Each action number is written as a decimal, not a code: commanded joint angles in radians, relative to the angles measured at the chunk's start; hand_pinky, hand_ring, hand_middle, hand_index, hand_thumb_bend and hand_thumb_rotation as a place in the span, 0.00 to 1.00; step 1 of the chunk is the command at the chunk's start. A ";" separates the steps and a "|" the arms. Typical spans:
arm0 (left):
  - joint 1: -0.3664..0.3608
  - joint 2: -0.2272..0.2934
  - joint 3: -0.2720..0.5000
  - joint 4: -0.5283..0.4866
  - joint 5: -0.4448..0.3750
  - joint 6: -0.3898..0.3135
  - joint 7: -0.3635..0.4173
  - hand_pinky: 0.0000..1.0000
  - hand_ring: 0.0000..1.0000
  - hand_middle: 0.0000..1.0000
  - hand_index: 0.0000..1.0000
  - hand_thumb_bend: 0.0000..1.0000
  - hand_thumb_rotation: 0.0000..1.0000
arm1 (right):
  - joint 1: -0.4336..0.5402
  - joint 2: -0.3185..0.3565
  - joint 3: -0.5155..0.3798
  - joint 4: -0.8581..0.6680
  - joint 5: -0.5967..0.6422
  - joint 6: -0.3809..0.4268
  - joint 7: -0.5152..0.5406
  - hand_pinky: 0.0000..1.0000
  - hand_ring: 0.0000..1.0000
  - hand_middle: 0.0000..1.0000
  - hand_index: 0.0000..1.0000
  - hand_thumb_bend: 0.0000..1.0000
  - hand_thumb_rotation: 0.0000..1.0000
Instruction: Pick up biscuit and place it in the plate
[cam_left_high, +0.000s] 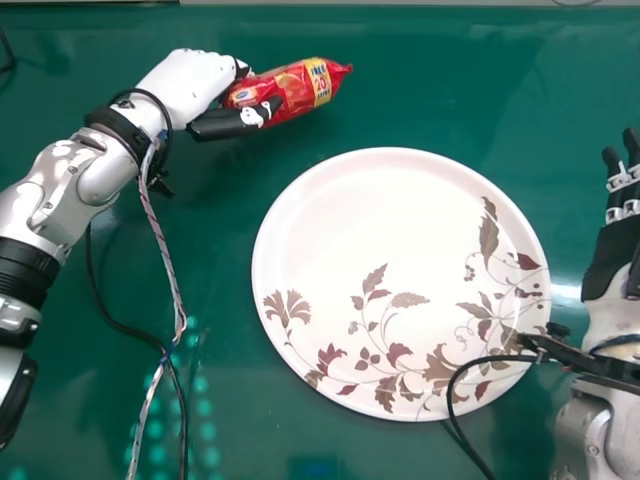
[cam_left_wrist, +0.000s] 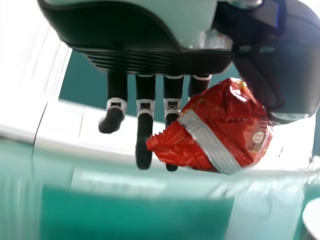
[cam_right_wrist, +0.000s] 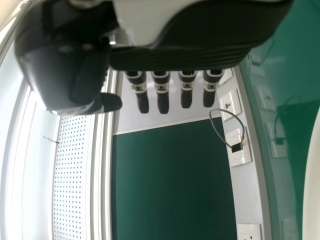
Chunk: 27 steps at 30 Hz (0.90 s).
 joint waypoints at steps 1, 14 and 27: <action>0.052 0.019 0.053 -0.112 -0.043 0.031 -0.022 0.06 0.11 0.47 0.49 0.52 0.00 | 0.005 -0.004 -0.006 -0.005 -0.007 0.007 -0.007 1.00 1.00 1.00 1.00 0.12 0.46; 0.165 0.007 0.170 -0.395 -0.184 -0.027 -0.086 0.21 0.32 0.45 0.55 0.48 0.00 | -0.019 -0.013 0.004 -0.013 -0.021 0.041 -0.014 1.00 1.00 1.00 1.00 0.11 0.44; 0.225 -0.047 0.122 -0.449 -0.231 -0.184 -0.154 0.18 0.42 0.49 0.49 0.50 0.00 | -0.018 -0.001 0.016 -0.033 -0.043 0.045 -0.024 1.00 1.00 1.00 1.00 0.15 0.44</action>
